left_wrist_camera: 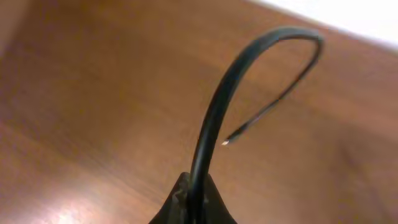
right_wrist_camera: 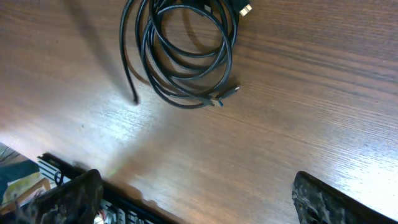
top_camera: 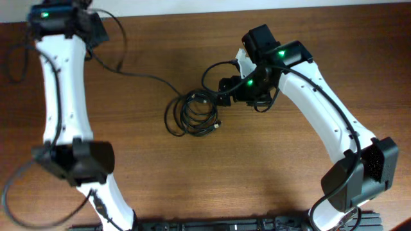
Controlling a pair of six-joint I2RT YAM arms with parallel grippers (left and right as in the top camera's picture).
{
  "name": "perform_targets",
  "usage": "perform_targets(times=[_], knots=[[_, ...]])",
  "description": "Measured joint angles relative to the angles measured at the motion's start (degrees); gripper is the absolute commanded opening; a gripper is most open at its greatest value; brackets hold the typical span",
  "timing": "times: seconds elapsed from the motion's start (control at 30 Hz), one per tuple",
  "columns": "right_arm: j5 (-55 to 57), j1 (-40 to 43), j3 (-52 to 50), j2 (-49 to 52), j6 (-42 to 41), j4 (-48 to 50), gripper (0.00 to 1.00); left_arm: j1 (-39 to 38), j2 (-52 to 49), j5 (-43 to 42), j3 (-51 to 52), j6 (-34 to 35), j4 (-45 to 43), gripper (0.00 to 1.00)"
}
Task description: Untangle cables
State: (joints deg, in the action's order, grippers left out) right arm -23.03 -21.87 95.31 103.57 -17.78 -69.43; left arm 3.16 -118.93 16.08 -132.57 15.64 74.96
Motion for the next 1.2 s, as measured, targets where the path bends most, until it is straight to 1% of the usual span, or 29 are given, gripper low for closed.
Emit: perform_targets(times=[0.03,0.07,0.1,0.17,0.23,0.27,0.3,0.33,0.43,0.5,0.57,0.6,0.67,0.83,0.9,0.97,1.0,1.07,1.1,1.2], knots=[[0.0,0.0,0.0,0.0,0.0,-0.2,0.95,0.5,-2.1,-0.1,0.9,0.0,-0.5,0.61],[0.0,0.0,0.0,0.0,0.0,-0.1,0.95,1.1,-3.9,-0.2,1.4,0.2,-0.6,0.96],[0.0,0.0,0.0,0.0,0.0,-0.1,0.95,1.7,-5.0,-0.8,1.5,0.3,-0.5,0.99],[0.0,0.0,0.0,0.0,0.0,0.1,0.95,2.4,-5.1,-2.6,1.5,0.2,-0.6,0.99],[0.0,0.0,-0.1,0.0,0.0,0.1,0.95,2.7,-5.0,-6.1,1.4,0.4,-0.1,0.99],[0.0,0.0,-0.1,0.0,0.0,0.1,0.95,2.7,-5.0,-10.0,1.4,0.4,1.5,0.99],[0.0,0.0,-0.1,0.0,0.0,0.2,0.99,2.7,-5.0,-13.6,1.4,0.4,2.6,0.99],[0.0,0.0,-0.1,0.0,-0.1,0.2,1.00,2.6,-5.0,-17.7,1.4,0.4,4.3,0.99],[0.0,0.0,-0.3,0.0,0.0,1.0,0.98,1.7,-5.0,-25.7,1.6,-0.1,10.1,0.99],[0.0,0.0,-0.4,0.0,0.0,2.2,0.98,-0.6,-5.0,-30.1,3.4,-3.5,12.8,0.99],[1.0,0.0,-0.4,0.0,0.0,3.4,0.99,-5.3,-5.0,-32.6,7.2,-7.1,14.1,0.99],[2.1,0.2,-0.4,0.0,0.0,3.7,0.98,-7.0,-5.0,-33.2,8.8,-7.8,13.8,0.99],[5.0,1.9,-0.4,0.0,0.0,3.7,0.98,-12.5,-4.6,-34.0,16.1,-9.2,10.2,0.99],[9.3,11.2,-0.4,0.0,0.0,3.5,0.98,-20.9,-4.6,-34.7,28.2,-8.4,0.2,0.99],[10.3,14.8,-0.4,0.0,0.0,3.5,0.98,-23.3,-4.6,-34.7,30.6,-8.0,-2.3,0.93],[10.8,16.6,-0.4,0.0,0.0,2.8,0.98,-25.1,-4.6,-33.6,31.2,-6.2,-3.9,0.85],[11.0,17.1,-0.4,0.0,0.0,1.4,0.98,-25.8,-4.6,-31.6,31.2,-4.8,-4.9,0.79],[11.2,17.4,-0.5,0.0,0.0,0.7,0.98,-26.6,-4.6,-29.0,31.3,-2.1,-6.1,0.75],[11.2,17.4,-0.5,0.0,0.0,0.7,0.98,-26.9,-4.6,-28.3,31.5,-1.4,-6.8,0.69],[11.2,17.4,-0.5,0.0,0.0,0.8,0.98,-28.4,-4.6,-26.7,33.1,0.6,-9.9,0.56]])
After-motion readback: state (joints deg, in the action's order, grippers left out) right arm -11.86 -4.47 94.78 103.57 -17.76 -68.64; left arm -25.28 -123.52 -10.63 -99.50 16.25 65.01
